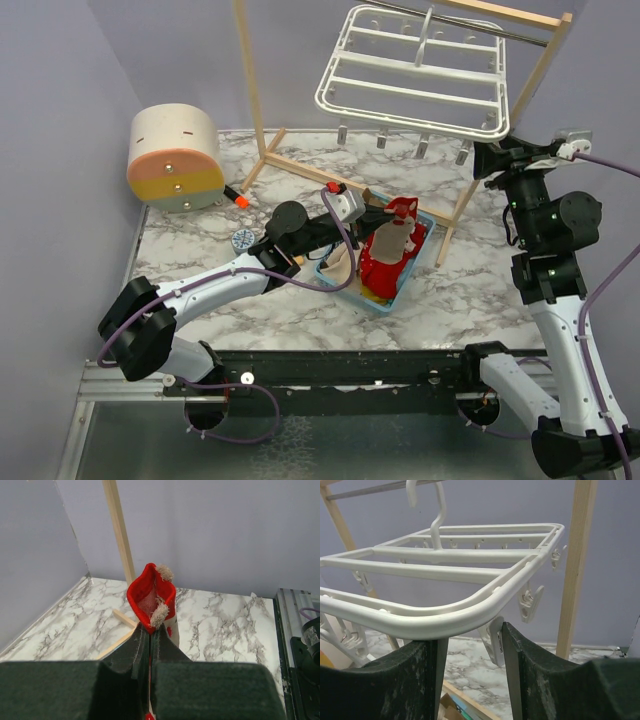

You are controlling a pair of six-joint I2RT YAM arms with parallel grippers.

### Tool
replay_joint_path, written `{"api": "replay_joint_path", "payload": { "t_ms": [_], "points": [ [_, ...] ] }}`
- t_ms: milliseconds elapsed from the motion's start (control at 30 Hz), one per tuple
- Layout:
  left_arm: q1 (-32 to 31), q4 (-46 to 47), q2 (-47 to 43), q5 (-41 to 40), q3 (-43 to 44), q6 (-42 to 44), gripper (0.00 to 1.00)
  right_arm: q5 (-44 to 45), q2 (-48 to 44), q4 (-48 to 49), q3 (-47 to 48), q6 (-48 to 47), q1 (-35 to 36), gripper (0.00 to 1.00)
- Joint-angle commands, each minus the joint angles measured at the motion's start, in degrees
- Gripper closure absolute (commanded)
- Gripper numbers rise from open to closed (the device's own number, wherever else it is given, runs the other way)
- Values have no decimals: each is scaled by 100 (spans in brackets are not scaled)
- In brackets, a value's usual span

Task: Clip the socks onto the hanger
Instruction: Open the clamp at the hanger.

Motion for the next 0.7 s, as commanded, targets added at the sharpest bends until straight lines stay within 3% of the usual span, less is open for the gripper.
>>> {"api": "replay_joint_path", "payload": {
  "t_ms": [0,667],
  "points": [
    [-32,163,-61,-22,-13,44,100,-142,66,10,214,-26,30,50],
    [-32,163,-56,-25,9,70,100,-238,108,-265,403,-55,30,78]
  ]
}}
